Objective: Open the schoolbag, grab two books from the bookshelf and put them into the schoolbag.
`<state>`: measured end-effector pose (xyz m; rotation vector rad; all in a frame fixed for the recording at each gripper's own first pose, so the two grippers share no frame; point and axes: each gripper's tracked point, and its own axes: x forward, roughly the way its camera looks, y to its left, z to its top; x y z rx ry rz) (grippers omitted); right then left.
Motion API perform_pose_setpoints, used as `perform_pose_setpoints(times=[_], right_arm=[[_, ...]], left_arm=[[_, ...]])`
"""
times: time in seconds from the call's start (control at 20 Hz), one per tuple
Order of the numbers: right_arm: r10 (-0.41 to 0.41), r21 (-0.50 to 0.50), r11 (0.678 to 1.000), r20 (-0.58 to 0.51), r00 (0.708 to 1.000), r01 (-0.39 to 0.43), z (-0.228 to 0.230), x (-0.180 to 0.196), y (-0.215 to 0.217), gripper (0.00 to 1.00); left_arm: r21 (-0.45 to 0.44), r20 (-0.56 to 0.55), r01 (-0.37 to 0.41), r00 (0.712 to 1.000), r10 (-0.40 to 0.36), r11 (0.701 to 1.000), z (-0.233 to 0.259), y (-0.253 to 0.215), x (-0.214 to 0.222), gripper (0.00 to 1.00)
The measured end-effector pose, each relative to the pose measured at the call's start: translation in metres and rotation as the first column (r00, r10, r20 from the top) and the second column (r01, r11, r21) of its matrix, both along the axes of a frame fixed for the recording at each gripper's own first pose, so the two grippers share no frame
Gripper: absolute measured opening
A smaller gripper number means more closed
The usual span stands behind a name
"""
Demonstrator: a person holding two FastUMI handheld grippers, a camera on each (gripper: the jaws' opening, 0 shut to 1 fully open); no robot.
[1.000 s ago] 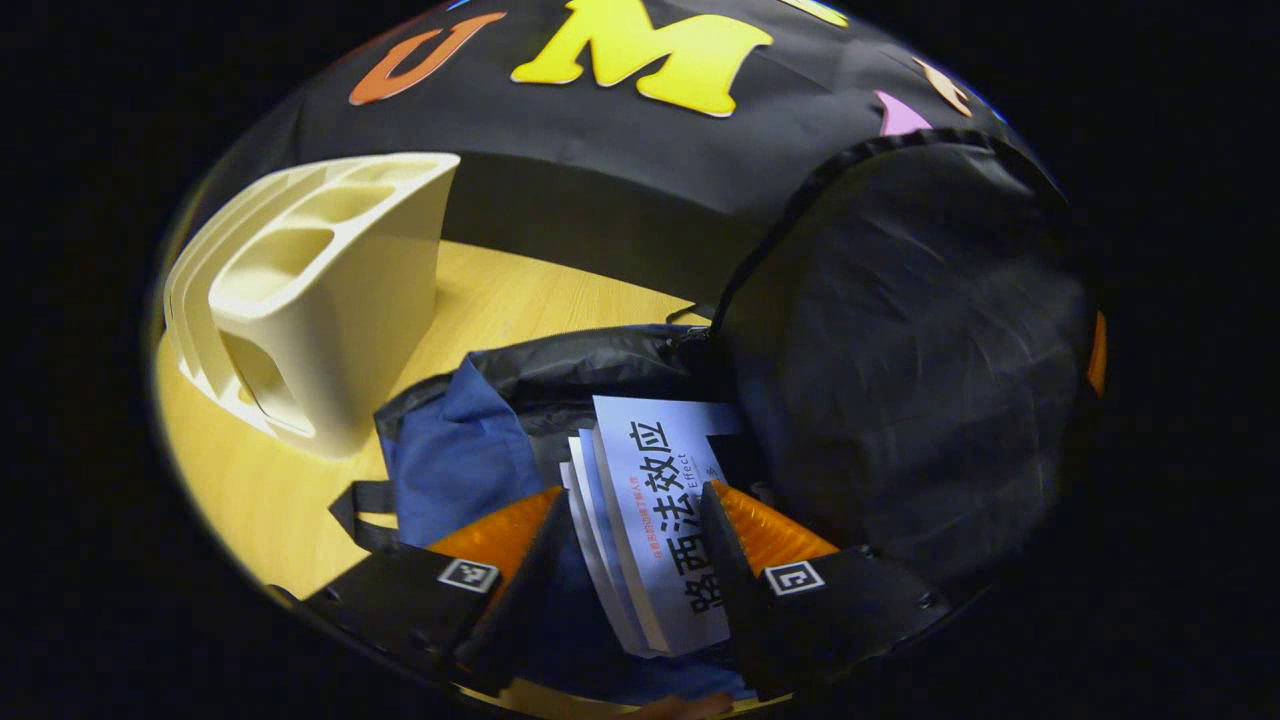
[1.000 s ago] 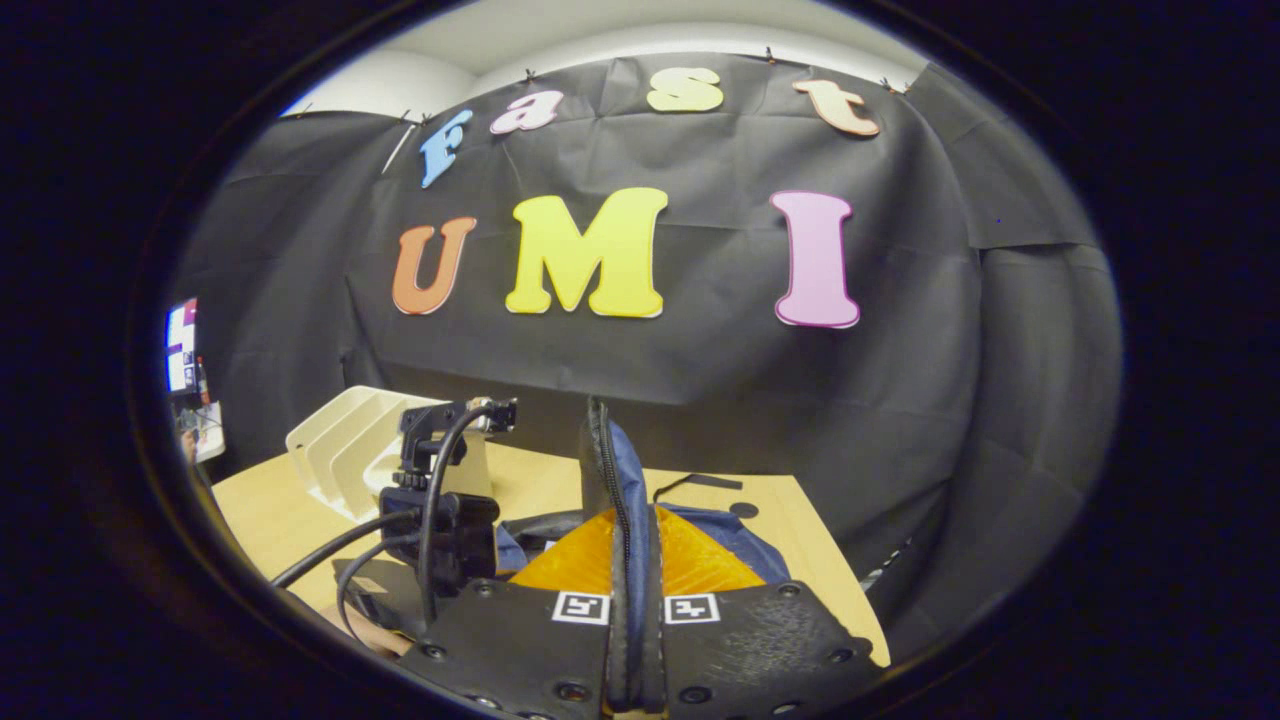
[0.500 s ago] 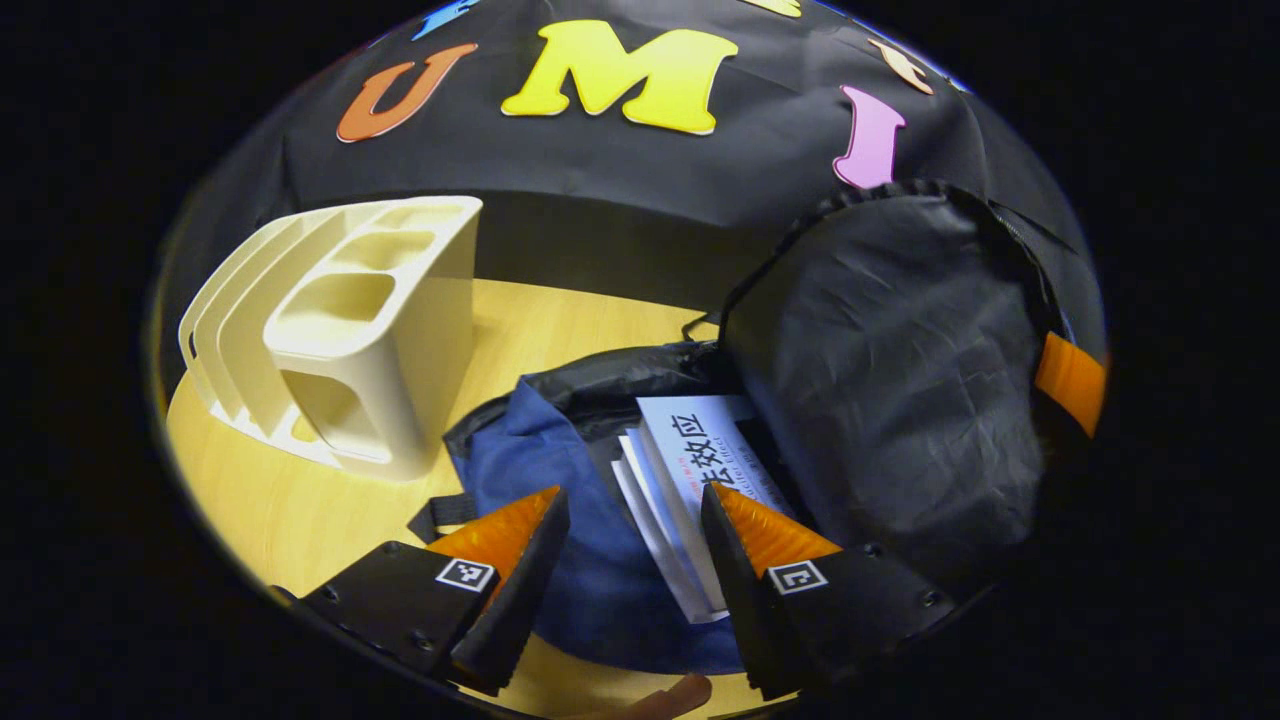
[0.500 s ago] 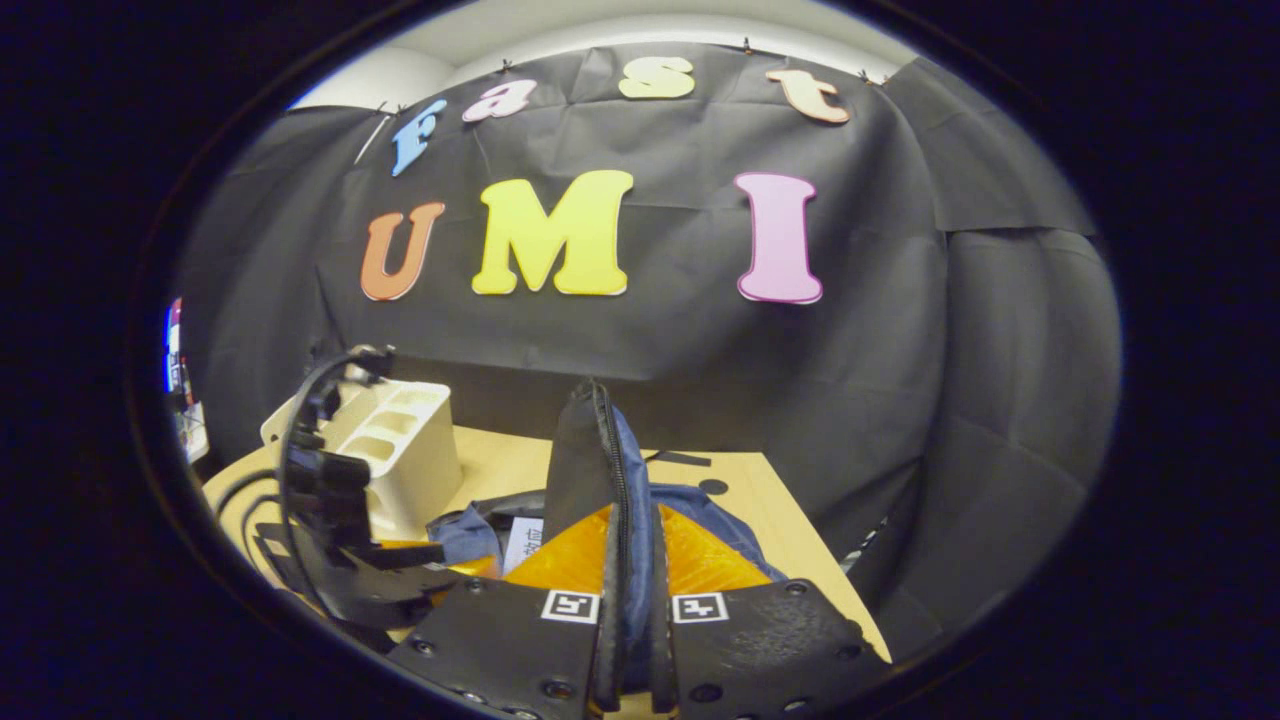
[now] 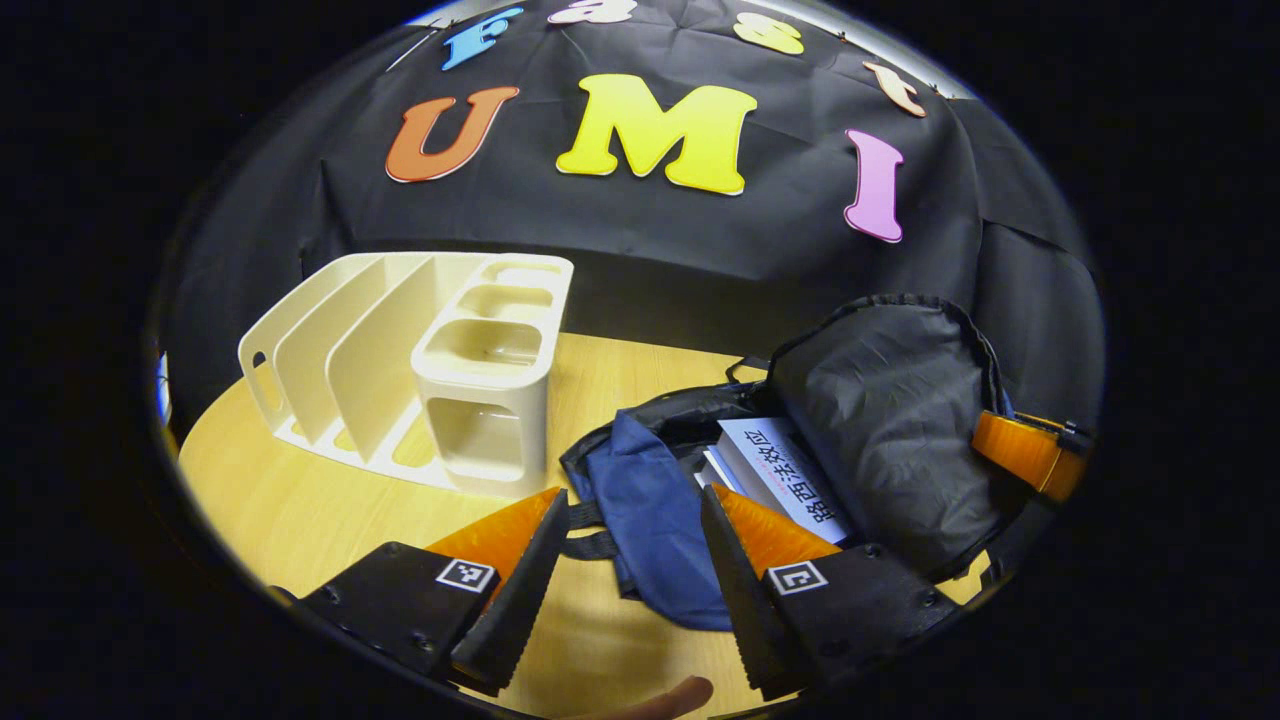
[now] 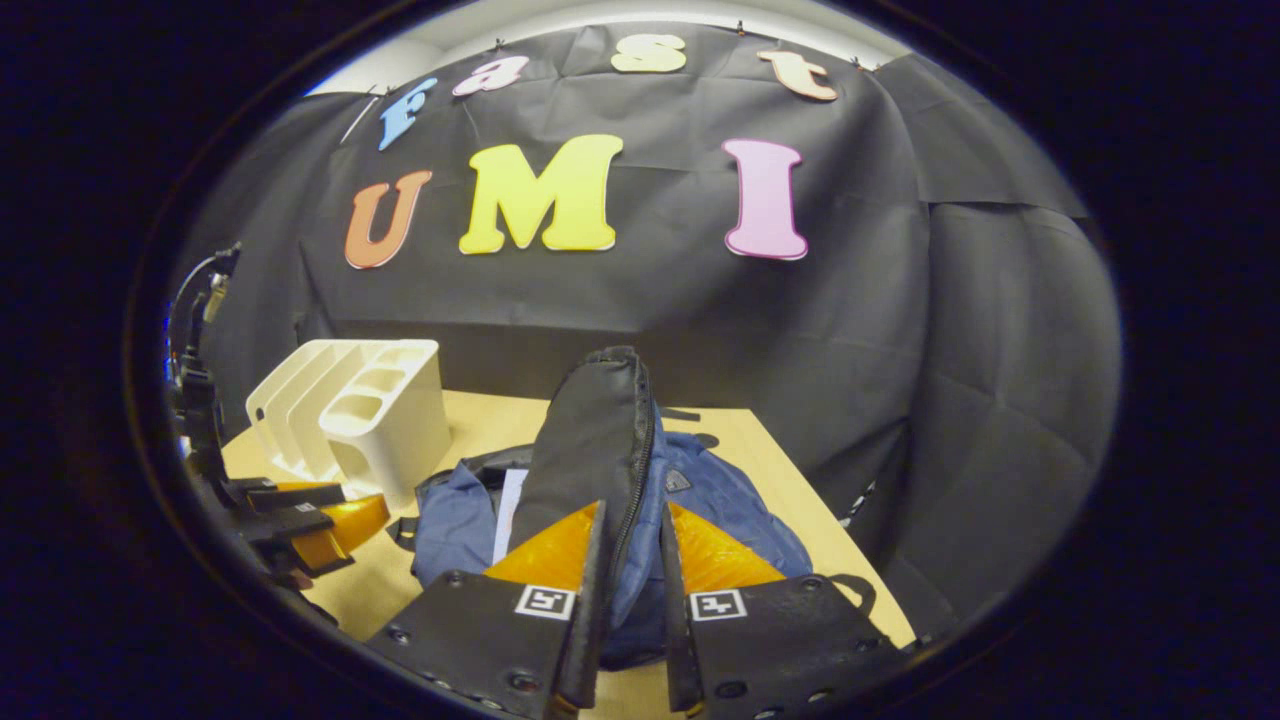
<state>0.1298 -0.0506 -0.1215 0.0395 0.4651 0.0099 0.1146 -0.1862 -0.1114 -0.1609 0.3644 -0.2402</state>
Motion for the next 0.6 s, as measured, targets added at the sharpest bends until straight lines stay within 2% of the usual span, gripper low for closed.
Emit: perform_pose_setpoints(times=[0.05, 0.1, 0.15, 0.2, 0.25, 0.3, 0.35, 0.4, 0.55, 0.6], right_arm=[[-0.011, -0.005, 1.000, -0.007, 1.000, 0.011, -0.002, -0.003, 0.000, 0.31], [-0.018, -0.005, 1.000, -0.012, 1.000, 0.018, -0.004, -0.006, 0.001, 0.40], [-0.021, -0.001, 1.000, -0.017, 1.000, 0.021, -0.005, -0.009, 0.003, 0.42], [-0.021, 0.004, 1.000, -0.021, 1.000, 0.022, -0.005, -0.011, 0.006, 0.53], [-0.023, 0.010, 1.000, -0.026, 0.999, 0.023, -0.006, -0.014, 0.007, 0.46], [-0.025, 0.011, 1.000, -0.030, 0.999, 0.025, -0.006, -0.018, 0.009, 0.46], [-0.026, 0.007, 1.000, -0.029, 0.999, 0.027, -0.006, -0.020, 0.010, 0.53], [-0.027, 0.004, 1.000, -0.025, 0.999, 0.027, -0.005, -0.023, 0.011, 0.47], [-0.039, 0.012, 0.999, -0.016, 0.999, 0.039, -0.001, -0.034, 0.012, 0.48], [-0.039, 0.016, 0.999, -0.012, 0.999, 0.039, 0.001, -0.038, 0.014, 0.53]], left_arm=[[0.006, 0.010, -0.010, 1.000, 0.010, 1.000, 0.002, 0.008, -0.004, 0.84], [0.013, 0.022, -0.020, 1.000, 0.020, 1.000, 0.004, 0.016, -0.006, 0.83], [0.012, 0.032, -0.026, 0.999, 0.025, 1.000, 0.006, 0.023, -0.009, 0.84], [0.005, 0.037, -0.028, 0.999, 0.028, 1.000, 0.008, 0.029, -0.013, 0.84], [-0.001, 0.043, -0.033, 0.999, 0.033, 0.999, 0.010, 0.035, -0.017, 0.84], [0.005, 0.054, -0.038, 0.998, 0.038, 0.999, 0.013, 0.042, -0.021, 0.84], [0.019, 0.065, -0.043, 0.997, 0.042, 0.999, 0.017, 0.048, -0.025, 0.84], [0.038, 0.074, -0.053, 0.996, 0.050, 0.998, 0.019, 0.057, -0.031, 0.84], [0.082, 0.127, -0.075, 0.990, 0.065, 0.994, 0.034, 0.079, -0.047, 0.84], [0.088, 0.141, -0.080, 0.988, 0.067, 0.993, 0.038, 0.085, -0.053, 0.84]])
